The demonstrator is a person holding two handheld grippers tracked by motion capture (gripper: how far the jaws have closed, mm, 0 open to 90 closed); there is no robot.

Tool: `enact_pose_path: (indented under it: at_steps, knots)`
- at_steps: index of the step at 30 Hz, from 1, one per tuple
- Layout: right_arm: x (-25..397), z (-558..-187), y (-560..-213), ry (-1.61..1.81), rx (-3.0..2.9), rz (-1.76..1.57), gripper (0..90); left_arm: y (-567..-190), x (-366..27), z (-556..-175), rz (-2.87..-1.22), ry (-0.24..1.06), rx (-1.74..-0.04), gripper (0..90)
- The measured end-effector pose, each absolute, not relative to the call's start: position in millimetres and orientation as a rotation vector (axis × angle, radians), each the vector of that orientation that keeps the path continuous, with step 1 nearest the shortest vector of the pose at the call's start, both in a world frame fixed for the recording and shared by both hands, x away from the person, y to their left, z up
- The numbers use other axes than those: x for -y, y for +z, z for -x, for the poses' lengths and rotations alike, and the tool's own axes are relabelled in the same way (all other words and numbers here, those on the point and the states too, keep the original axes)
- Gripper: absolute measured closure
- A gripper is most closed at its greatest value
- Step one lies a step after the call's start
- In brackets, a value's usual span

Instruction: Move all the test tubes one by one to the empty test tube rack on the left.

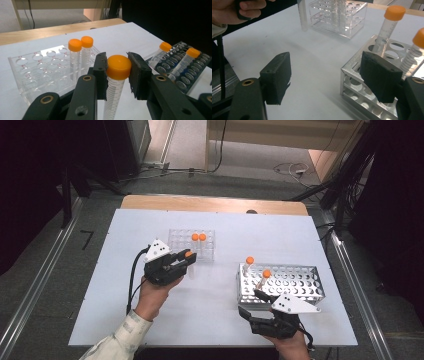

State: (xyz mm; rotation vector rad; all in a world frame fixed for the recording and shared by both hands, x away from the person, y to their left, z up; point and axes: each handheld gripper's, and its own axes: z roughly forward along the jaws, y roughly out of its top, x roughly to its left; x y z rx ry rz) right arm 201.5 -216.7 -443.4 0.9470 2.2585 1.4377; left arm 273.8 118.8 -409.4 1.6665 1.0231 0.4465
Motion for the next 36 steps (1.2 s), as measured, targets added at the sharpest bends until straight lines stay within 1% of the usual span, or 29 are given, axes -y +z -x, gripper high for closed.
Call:
enact_pose_path:
  at_steps: [22, 36]
  knots:
    - [232, -203, -445, 1.432, -2.224, -0.999, 24.1, -383, -124, -302, -1.632, 0.492, -1.064, 69.9]
    - [232, -204, -444, 1.436, -2.221, -1.000, 24.2, -380, -127, -326, -1.613, 0.542, -1.110, 69.9]
